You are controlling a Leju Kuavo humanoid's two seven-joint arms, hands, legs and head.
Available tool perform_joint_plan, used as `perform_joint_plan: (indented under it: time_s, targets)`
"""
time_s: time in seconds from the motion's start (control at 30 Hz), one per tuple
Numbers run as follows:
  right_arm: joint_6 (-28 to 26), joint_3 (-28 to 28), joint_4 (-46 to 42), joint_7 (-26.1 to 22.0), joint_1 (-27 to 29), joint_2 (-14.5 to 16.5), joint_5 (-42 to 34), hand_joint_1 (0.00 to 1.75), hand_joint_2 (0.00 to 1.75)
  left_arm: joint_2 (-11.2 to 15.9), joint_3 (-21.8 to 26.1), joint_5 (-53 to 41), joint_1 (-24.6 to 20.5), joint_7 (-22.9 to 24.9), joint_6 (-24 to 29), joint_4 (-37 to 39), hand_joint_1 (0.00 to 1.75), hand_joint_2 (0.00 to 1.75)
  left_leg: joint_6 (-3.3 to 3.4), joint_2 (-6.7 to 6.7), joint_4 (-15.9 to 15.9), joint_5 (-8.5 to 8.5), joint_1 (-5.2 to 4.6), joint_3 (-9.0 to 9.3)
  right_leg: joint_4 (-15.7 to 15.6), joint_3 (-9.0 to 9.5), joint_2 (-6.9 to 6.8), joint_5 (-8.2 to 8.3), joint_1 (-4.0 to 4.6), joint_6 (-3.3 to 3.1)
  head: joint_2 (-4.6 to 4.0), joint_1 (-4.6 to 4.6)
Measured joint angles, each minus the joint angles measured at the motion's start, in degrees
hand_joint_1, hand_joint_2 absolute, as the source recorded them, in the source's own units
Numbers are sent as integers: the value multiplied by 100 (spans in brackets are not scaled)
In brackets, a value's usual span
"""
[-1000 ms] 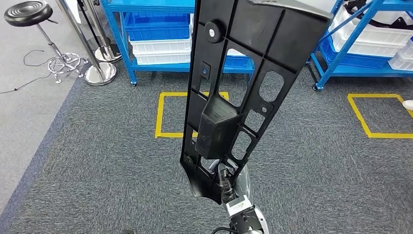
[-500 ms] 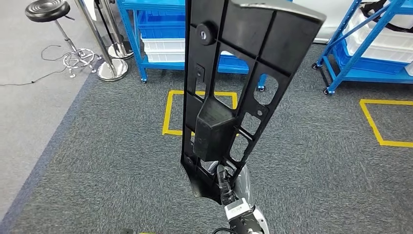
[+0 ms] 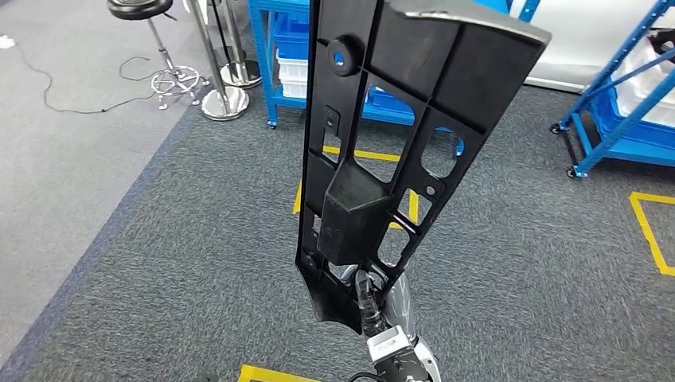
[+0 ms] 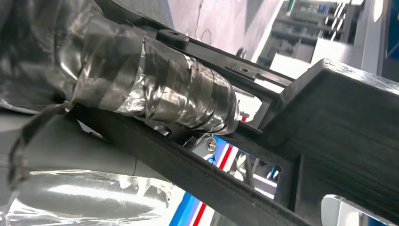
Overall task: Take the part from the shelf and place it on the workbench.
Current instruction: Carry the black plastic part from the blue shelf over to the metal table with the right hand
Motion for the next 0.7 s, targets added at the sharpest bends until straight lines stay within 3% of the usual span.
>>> perform_joint_plan:
  time_s: [0.03,0.1,0.13,0.17,0.2,0.27,0.3,0.33,0.4,0.47,0.53,0.6,0.67,0.7]
  targets:
    - [0,-2,-4,0,2,-1,1,175,0,0,0,0,-2,2,1,0,0,175,43,-52,-7,29,6,-12,194,-80,113,-150,-17,25,0,1]
    - [0,-5,-10,0,10,-4,2,175,0,-1,0,-1,-6,8,1,0,0,175,97,-159,-6,68,1,-51,913,-400,357,-576,-30,47,0,0]
    - [0,-7,-11,0,17,-5,2,175,0,-1,0,-2,-4,12,1,0,0,175,108,-219,-5,79,-6,-69,1284,-569,411,-733,-26,46,0,1]
    - [0,-8,-11,1,23,-7,2,175,0,0,0,-2,1,18,1,0,0,175,114,-291,-1,85,-16,-80,1513,-677,435,-782,-18,36,0,1]
    - [3,-9,-11,1,28,-8,3,175,0,0,0,-2,5,25,2,0,0,175,115,-368,2,89,-25,-82,1506,-674,447,-702,-8,12,1,0]
    - [18,-10,-13,1,30,-8,4,175,0,-1,0,-3,9,30,2,0,0,175,108,-529,7,95,-46,-76,876,-382,551,-285,17,-87,1,1]
    - [26,-10,-15,1,30,-9,5,175,0,-18,-1,-4,9,32,-1,2,0,175,97,-596,7,101,-47,-79,472,-196,702,-110,27,-163,1,-4]
    - [30,-11,-21,1,35,-9,6,175,0,-31,-1,-5,5,35,0,4,0,175,75,-663,7,111,-37,-93,155,-62,828,15,44,-231,1,2]
    - [35,-12,-35,0,43,-10,8,175,0,-58,-2,-13,-2,39,0,7,0,175,3,-774,1,141,5,-140,-89,22,955,70,77,-309,0,12]
    - [45,-13,-44,-1,45,-7,9,175,0,-56,-2,-21,7,38,2,7,0,175,-70,-831,-13,160,11,-175,-166,43,821,112,69,-304,1,21]
    - [61,-13,-46,-3,46,-2,10,175,0,-56,-3,-24,13,39,2,7,0,175,-111,-587,173,27,-16,-274,-278,100,668,157,25,-304,1,17]
    - [71,-13,-45,-6,51,0,11,175,0,-55,-7,-28,-5,39,1,7,0,175,-150,-277,805,-322,-15,-579,-312,119,493,166,16,-322,0,13]
    - [72,-13,-44,-7,54,0,11,175,0,-54,-11,-36,-11,39,1,6,0,175,-203,-195,1462,-569,6,-903,-276,96,311,143,23,-328,0,11]
    - [77,-13,-44,-7,53,0,12,175,0,-51,-13,-41,-4,39,1,6,0,175,-224,-177,1540,-543,13,-934,-254,85,230,129,25,-320,0,12]
